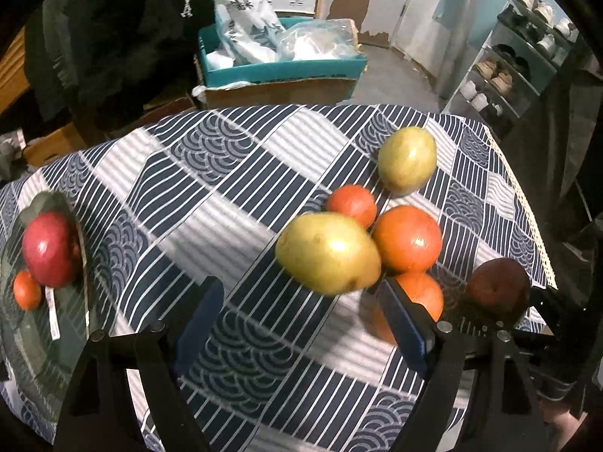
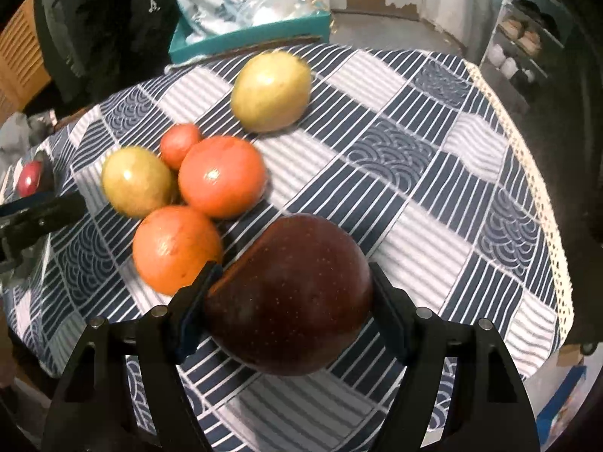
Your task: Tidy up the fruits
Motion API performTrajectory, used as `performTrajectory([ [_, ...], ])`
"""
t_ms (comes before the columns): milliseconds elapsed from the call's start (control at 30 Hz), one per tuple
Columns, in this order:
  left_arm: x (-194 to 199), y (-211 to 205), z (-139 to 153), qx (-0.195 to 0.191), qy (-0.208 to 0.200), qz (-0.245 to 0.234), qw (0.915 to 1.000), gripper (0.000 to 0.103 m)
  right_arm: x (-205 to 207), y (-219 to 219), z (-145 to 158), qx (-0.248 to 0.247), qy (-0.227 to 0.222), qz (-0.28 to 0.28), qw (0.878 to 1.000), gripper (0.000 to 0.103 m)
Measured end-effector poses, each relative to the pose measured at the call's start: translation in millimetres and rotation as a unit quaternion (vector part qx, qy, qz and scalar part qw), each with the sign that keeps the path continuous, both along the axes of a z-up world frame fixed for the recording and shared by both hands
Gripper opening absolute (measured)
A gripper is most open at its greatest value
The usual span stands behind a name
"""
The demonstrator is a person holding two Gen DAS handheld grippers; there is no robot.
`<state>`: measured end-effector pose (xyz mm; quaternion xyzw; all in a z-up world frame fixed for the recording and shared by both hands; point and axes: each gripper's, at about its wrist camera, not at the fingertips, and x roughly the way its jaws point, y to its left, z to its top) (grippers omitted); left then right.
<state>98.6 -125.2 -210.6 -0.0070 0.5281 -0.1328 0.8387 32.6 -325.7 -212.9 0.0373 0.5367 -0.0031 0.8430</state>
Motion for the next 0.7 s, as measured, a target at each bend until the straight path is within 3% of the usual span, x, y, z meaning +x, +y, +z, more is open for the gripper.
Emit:
performTrajectory([
  [367, 25.4, -18.2, -16.8, -0.009, 0.023, -0.005, 0.9997, 0.086, 21.3, -15.8, 8.0, 0.001, -0.028, -0.021, 0.999, 0.076],
  [700, 37.2, -23.7, -41.5, -0.017, 0.055, -0.007, 0.9983, 0.086, 34.6, -22.1, 3.9, 0.015, -0.027, -0.026, 0.999, 0.076],
])
